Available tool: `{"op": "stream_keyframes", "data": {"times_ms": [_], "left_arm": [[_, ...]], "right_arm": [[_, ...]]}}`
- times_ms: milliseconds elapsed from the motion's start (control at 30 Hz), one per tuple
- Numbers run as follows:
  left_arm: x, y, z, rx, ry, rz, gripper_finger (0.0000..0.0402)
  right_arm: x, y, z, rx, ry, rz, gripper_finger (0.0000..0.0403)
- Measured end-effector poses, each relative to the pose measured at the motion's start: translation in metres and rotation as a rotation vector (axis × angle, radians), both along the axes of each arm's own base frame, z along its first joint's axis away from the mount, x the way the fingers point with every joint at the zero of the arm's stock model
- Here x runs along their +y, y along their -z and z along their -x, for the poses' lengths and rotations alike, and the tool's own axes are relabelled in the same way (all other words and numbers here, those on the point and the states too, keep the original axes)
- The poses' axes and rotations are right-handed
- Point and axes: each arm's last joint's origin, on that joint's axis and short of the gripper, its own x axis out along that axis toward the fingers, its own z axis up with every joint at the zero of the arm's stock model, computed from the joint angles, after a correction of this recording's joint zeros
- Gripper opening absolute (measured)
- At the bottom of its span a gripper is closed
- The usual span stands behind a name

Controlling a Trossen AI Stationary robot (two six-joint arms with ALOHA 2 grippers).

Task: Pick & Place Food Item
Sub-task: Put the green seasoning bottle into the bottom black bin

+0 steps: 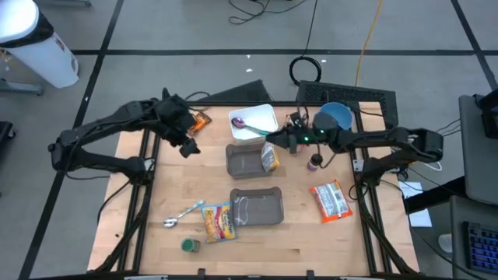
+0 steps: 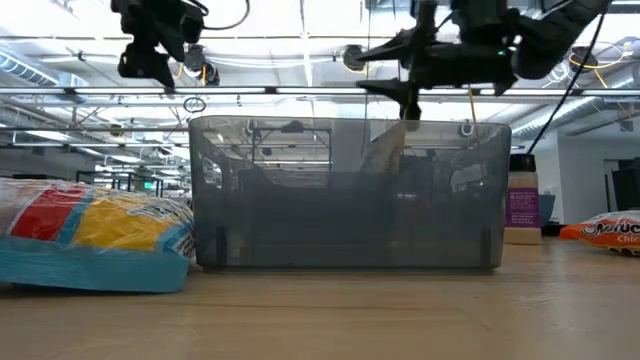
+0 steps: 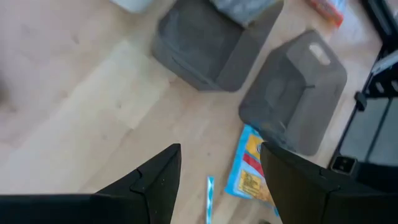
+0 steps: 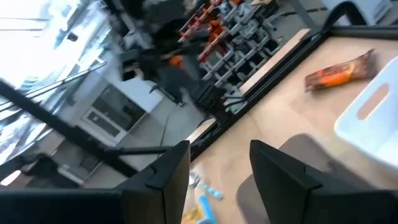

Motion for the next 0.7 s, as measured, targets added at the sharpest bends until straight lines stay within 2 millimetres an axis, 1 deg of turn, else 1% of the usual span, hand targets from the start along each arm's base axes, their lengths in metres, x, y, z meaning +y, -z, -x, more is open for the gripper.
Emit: {"op": "stream_keyframes", "data": {"times_ms": [167, 267, 367, 567, 700], "left_arm": [[-0.012, 0.014, -0.021, 0.074, 0.044, 0.102, 0.023], [-0.025, 0.02, -0.031, 0.12, 0.063, 0.168, 0.023], [-0.042, 0.023, -0.037, 0.163, 0.062, 0.221, 0.023], [-0.082, 0.021, -0.041, 0.226, 0.0, 0.279, 0.023], [-0.11, 0.006, -0.041, 0.187, -0.035, 0.265, 0.023]], "right_arm": [[0.013, -0.001, 0.014, -0.024, -0.03, 0.027, 0.016], [0.019, 0.002, 0.021, -0.023, -0.042, 0.036, 0.016], [0.023, 0.005, 0.025, -0.018, -0.053, 0.057, 0.016], [0.027, 0.007, 0.025, -0.02, -0.07, 0.125, 0.016], [0.027, 0.007, 0.025, -0.022, -0.068, 0.158, 0.016]]}}
